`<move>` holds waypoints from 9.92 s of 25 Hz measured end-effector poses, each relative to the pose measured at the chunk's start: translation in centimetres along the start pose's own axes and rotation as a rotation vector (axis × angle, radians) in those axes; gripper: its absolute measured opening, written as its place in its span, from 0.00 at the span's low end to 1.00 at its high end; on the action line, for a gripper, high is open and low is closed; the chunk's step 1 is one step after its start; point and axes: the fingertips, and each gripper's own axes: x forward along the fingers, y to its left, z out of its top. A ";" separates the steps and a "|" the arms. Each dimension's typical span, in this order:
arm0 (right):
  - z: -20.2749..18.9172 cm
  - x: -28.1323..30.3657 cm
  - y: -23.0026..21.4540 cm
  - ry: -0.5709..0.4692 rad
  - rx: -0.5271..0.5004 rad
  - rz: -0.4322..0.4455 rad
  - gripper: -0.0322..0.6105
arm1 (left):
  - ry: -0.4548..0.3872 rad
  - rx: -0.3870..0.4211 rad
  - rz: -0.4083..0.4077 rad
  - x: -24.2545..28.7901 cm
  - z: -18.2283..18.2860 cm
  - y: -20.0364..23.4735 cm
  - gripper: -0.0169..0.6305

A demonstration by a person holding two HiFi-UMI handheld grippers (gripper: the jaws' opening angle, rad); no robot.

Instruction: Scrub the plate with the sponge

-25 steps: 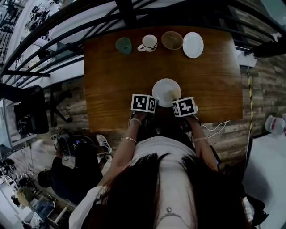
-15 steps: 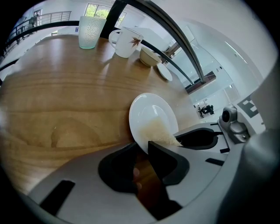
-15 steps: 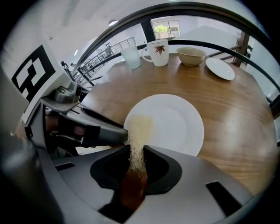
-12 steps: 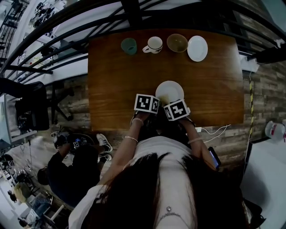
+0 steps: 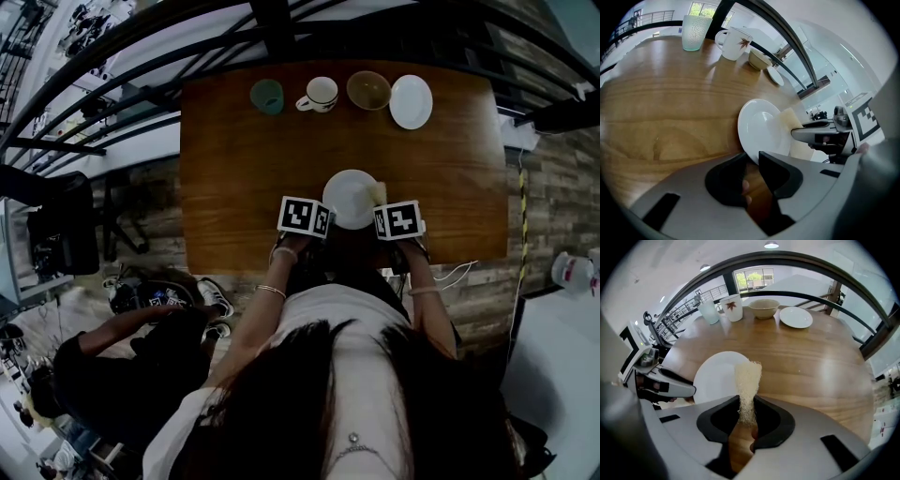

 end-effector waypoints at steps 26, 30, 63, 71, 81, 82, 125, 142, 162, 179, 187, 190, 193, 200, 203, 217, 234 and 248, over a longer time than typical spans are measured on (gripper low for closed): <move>0.4 2.6 9.6 0.029 -0.191 0.202 0.20 | 0.025 0.013 -0.012 0.0 0.0 0.1 0.17; 0.6 2.3 7.3 0.017 -0.154 0.156 0.20 | 0.026 0.010 -0.016 0.0 0.0 0.0 0.16; 2.6 3.0 9.9 -0.005 -0.196 0.224 0.20 | 0.059 0.037 -0.021 0.2 0.0 -0.1 0.17; 2.5 2.1 5.0 -0.022 -0.101 0.129 0.20 | 0.064 0.037 -0.022 0.2 0.1 -0.1 0.17; 2.8 0.6 -0.5 -0.075 0.059 0.035 0.20 | 0.066 0.036 -0.023 0.3 -0.1 -0.1 0.17; 2.9 0.8 -0.4 -0.076 0.057 0.035 0.20 | 0.066 0.037 -0.023 0.2 -0.1 -0.2 0.17; 3.4 2.5 3.3 -0.073 -0.019 0.183 0.20 | 0.067 -0.027 0.041 0.4 0.0 0.0 0.17; 2.9 0.6 -1.7 -0.132 0.068 0.179 0.20 | -0.015 -0.039 0.117 -0.1 0.7 -0.1 0.17; 0.9 -3.1 -2.0 -0.195 -0.079 0.233 0.20 | -0.313 -0.078 0.328 -3.9 -0.2 -2.0 0.11; 0.5 -6.2 -3.3 -0.305 -0.106 0.196 0.20 | -0.540 0.056 0.364 -7.6 1.5 -7.6 0.04; 0.6 -8.2 -1.9 -0.410 -0.147 0.141 0.20 | -0.576 0.115 0.326 -10.1 1.0 -9.2 0.04; 0.2 -8.9 -1.4 -0.430 -0.169 0.108 0.20 | -0.575 0.126 0.318 -10.8 0.5 -9.3 0.04; -0.2 -9.4 -0.7 -0.447 -0.176 0.081 0.20 | -0.579 0.134 0.300 -11.6 -0.2 -9.4 0.04; -1.4 -11.2 0.9 -0.482 -0.117 0.041 0.20 | -0.581 0.173 0.263 -13.5 -2.4 -9.8 0.04; -2.0 -11.9 1.7 -0.494 -0.112 0.028 0.20 | -0.581 0.188 0.253 -14.1 -3.0 -9.6 0.04; -3.1 -14.2 2.7 -0.541 -0.113 0.034 0.20 | -0.594 0.202 0.241 -15.2 -3.9 -9.7 0.04; -2.6 -14.4 1.2 -0.501 -0.165 0.034 0.20 | -0.603 0.155 0.231 -14.7 -1.7 -10.3 0.04; -1.6 -13.5 0.3 -0.488 -0.150 0.045 0.20 | -0.579 0.130 0.230 -13.7 -0.8 -9.2 0.04</move>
